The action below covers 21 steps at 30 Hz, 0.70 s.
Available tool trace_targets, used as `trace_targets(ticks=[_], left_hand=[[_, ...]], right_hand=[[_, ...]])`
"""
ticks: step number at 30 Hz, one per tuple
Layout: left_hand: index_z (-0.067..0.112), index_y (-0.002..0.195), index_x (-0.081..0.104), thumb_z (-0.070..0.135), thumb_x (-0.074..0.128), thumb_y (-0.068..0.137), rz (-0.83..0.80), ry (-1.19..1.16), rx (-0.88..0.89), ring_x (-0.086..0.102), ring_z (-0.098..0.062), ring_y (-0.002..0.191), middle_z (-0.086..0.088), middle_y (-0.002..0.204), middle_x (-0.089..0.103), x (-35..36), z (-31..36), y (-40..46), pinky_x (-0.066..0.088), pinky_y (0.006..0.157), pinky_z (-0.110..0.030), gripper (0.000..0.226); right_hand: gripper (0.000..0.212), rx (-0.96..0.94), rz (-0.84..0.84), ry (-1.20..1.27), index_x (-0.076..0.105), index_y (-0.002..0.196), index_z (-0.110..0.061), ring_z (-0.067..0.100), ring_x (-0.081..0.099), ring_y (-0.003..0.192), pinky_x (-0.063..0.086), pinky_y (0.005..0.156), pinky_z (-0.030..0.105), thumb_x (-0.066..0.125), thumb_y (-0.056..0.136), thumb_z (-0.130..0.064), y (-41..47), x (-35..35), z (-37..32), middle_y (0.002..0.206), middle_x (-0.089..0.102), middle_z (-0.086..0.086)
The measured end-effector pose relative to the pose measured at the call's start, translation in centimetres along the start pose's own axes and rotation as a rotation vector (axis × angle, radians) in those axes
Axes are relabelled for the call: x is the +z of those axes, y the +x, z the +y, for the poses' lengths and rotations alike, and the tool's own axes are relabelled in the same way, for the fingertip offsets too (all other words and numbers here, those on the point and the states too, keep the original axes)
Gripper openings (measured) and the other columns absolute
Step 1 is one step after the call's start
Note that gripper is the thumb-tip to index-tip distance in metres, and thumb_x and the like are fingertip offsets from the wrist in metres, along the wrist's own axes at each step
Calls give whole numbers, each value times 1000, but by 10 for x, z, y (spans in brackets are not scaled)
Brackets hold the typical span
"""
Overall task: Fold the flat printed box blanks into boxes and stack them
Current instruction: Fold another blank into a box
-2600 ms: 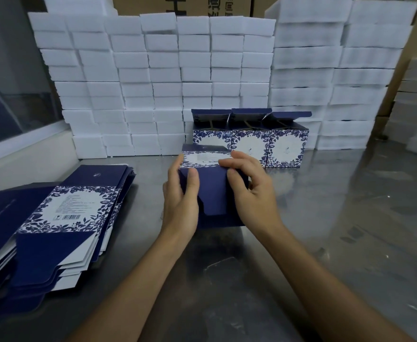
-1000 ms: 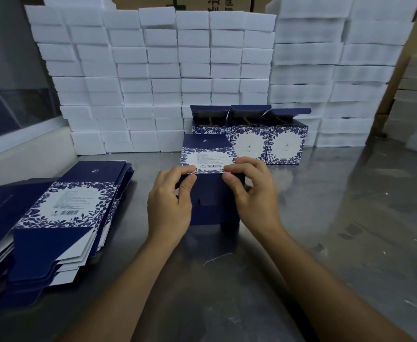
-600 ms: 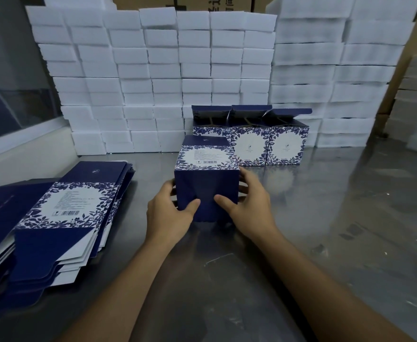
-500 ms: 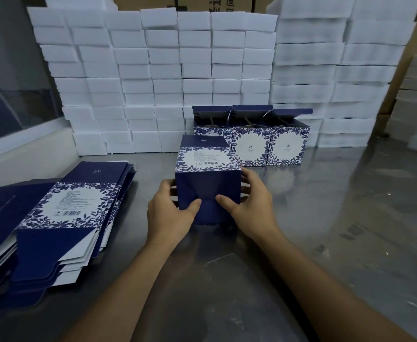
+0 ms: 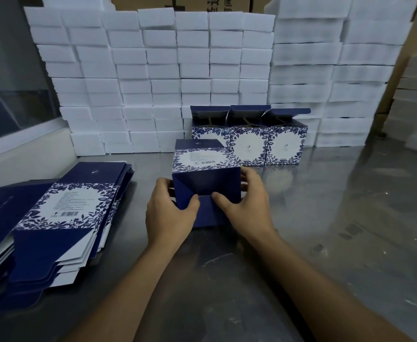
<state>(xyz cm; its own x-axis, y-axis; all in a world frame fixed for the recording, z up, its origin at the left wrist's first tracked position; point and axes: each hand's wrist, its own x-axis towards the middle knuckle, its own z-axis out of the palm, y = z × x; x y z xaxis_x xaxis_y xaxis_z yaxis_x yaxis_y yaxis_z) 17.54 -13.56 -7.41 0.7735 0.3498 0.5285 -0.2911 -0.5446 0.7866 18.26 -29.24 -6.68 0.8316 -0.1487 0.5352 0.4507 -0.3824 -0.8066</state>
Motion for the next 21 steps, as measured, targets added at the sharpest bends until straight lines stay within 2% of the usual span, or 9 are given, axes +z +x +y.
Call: trace_targets(ticks=[3, 5, 7, 10, 12, 16, 19, 21], left_hand=[[26, 95, 46, 28, 79, 74, 10, 2, -46, 60, -9, 79, 14, 86, 60, 1, -1, 0, 49, 65, -33, 39], [28, 93, 44, 29, 79, 71, 22, 5, -72, 59, -11, 78, 12, 85, 60, 0, -1, 1, 48, 64, -33, 40], [30, 92, 43, 30, 78, 70, 25, 2, -87, 59, -12, 78, 11, 86, 60, 0, -1, 1, 49, 66, -34, 42], [31, 93, 42, 29, 77, 70, 8, 10, -75, 59, -13, 82, 11, 91, 59, 0, -2, 1, 49, 69, -36, 42], [29, 94, 42, 29, 77, 71, -19, 10, -59, 58, -13, 84, 9, 95, 59, 1, -1, 0, 50, 70, -37, 42], [26, 95, 42, 30, 78, 73, -68, 0, -41, 57, -12, 84, 6, 99, 57, 2, -1, 0, 52, 71, -41, 42], [25, 92, 43, 34, 72, 71, -105, -58, -79, 58, -15, 84, 3, 98, 58, 1, 1, 0, 52, 69, -39, 37], [21, 89, 48, 31, 62, 66, -120, -204, -107, 57, -21, 80, -2, 93, 60, -2, 4, 1, 47, 66, -33, 29]], right_hand=[[58, 8, 7, 29, 50, 124, -31, -8, 57, 104, 57, 85, 30, 84, 77, -35, -2, 1, -1, 121, 59, -15], [61, 18, -4, 53, 53, 123, -29, -5, 58, 104, 57, 84, 31, 81, 73, -49, -4, 1, -3, 119, 61, -16], [64, 32, -13, 92, 54, 120, -32, -4, 59, 103, 56, 81, 27, 75, 68, -63, -6, 2, -6, 117, 63, -17], [59, 97, 5, 187, 57, 111, -32, -5, 63, 97, 52, 75, 17, 65, 70, -74, -7, 3, -10, 110, 66, -15], [51, 148, 39, 222, 59, 101, -32, -7, 63, 91, 48, 70, 12, 59, 74, -75, -5, 3, -11, 103, 68, -15], [31, 200, 80, 290, 59, 91, -29, -11, 62, 79, 44, 62, 7, 65, 86, -59, 0, 3, -9, 96, 68, -11], [35, 213, 81, 316, 60, 92, -29, -11, 62, 78, 44, 61, 6, 64, 79, -62, 1, 4, -11, 92, 69, -14], [39, 207, 98, 317, 59, 93, -32, -12, 61, 79, 44, 62, 6, 62, 73, -67, 1, 4, -11, 89, 68, -19]])
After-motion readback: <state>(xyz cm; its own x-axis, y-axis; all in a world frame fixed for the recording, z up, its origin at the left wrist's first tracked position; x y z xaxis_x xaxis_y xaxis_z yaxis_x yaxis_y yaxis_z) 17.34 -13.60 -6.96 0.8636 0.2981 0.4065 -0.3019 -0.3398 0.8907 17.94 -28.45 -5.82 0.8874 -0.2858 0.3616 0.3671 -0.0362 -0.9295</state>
